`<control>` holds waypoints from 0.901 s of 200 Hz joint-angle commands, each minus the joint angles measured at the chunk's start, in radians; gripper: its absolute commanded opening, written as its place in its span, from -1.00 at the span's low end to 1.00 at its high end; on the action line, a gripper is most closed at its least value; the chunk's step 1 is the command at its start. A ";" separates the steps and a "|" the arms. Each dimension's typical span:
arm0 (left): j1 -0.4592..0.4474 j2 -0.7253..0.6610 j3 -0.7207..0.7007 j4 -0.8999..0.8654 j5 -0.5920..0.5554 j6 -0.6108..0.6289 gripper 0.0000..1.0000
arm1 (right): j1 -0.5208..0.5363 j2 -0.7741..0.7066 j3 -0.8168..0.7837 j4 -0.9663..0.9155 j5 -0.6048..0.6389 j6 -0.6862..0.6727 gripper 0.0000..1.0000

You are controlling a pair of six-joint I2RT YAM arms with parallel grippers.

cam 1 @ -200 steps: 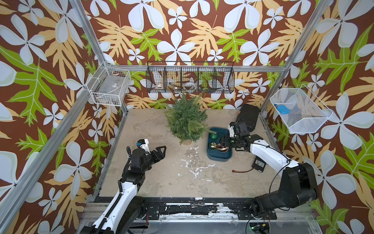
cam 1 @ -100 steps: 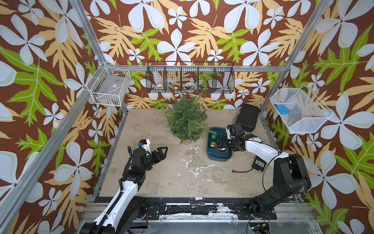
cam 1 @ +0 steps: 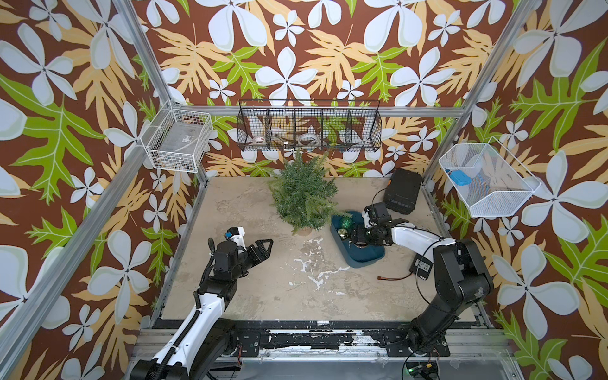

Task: Decorate the small christmas tree with ornaments
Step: Pick up an ornament from the container.

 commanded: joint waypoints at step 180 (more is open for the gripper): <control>0.001 -0.035 0.006 0.051 0.098 -0.004 0.72 | -0.001 -0.439 0.014 -0.065 -0.034 0.037 0.48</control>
